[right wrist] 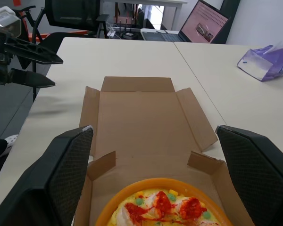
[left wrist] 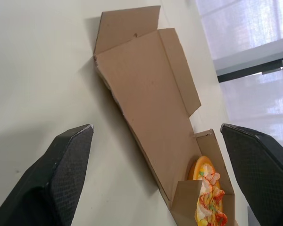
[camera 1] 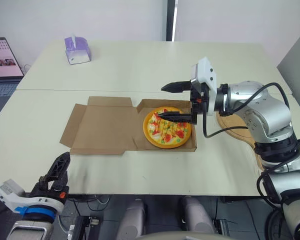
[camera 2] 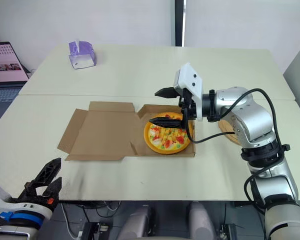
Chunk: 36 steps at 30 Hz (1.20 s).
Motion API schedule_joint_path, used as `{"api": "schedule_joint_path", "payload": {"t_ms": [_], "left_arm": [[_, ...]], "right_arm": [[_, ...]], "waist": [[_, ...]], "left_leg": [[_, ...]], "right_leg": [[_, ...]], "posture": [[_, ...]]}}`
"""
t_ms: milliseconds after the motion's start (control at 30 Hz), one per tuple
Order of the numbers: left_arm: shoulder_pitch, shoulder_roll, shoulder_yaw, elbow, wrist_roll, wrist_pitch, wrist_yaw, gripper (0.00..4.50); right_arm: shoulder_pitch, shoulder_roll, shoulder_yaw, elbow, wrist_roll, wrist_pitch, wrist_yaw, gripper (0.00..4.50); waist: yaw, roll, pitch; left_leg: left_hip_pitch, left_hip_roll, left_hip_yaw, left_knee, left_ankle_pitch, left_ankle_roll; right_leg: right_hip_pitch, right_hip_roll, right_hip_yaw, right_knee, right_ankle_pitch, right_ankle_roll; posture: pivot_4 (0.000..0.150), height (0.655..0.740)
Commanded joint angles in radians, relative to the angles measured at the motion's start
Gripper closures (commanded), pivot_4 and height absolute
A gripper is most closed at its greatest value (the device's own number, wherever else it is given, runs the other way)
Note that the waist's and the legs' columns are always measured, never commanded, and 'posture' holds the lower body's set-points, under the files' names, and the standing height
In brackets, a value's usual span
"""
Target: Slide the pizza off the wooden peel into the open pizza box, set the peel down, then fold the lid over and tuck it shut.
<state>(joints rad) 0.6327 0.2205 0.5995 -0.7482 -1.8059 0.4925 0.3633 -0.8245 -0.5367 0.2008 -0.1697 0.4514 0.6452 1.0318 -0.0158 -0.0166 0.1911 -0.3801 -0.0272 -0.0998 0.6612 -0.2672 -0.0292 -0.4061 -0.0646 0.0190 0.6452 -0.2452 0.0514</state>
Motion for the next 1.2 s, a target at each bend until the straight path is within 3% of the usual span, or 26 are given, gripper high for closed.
{"api": "schedule_joint_path", "payload": {"t_ms": [33,300,567,800,1200], "left_arm": [[-0.039,0.03,-0.029,0.034,-0.02,-0.044,0.039,0.0],[-0.12,0.121,-0.077,0.147,0.033,-0.029,0.024,0.0],[-0.14,0.262,-0.01,0.31,-0.019,0.06,-0.107,0.0],[-0.198,0.282,-0.017,0.408,0.0,0.116,-0.207,0.0],[-0.267,0.227,-0.001,0.572,0.084,0.153,-0.451,0.0]], "right_arm": [[-0.004,0.001,-0.011,-0.043,-0.001,-0.015,-0.006,0.03],[-0.002,-0.018,-0.022,-0.067,0.003,0.009,-0.021,0.03],[0.006,-0.03,-0.027,-0.09,0.005,0.029,-0.032,0.03],[0.007,-0.034,-0.026,-0.105,0.01,0.042,-0.046,0.03],[-0.004,-0.037,-0.026,-0.119,0.012,0.063,-0.048,0.03]], "waist": [[0.001,0.0,0.0],[0.004,0.0,0.0],[0.006,0.0,0.0],[0.008,0.0,0.0],[0.008,0.0,0.0]], "left_leg": [[0.0,0.0,0.0,0.0,0.0,0.0],[0.0,0.006,-0.004,-0.001,0.0,0.0],[0.0,0.006,-0.005,-0.001,0.0,0.0],[0.0,0.006,-0.005,-0.001,0.0,0.0],[0.0,0.006,-0.006,-0.002,0.0,0.0]], "right_leg": [[0.0,0.001,0.0,0.0,0.0,-0.001],[-0.001,0.008,-0.001,0.0,0.001,-0.002],[-0.001,0.009,-0.001,0.001,0.001,-0.002],[-0.001,0.009,-0.001,0.001,0.001,-0.002],[-0.001,0.009,-0.002,0.0,0.001,-0.002]], "posture": [[0.15,0.74],[0.15,0.74],[0.15,0.74],[0.15,0.74],[0.15,0.74]]}}
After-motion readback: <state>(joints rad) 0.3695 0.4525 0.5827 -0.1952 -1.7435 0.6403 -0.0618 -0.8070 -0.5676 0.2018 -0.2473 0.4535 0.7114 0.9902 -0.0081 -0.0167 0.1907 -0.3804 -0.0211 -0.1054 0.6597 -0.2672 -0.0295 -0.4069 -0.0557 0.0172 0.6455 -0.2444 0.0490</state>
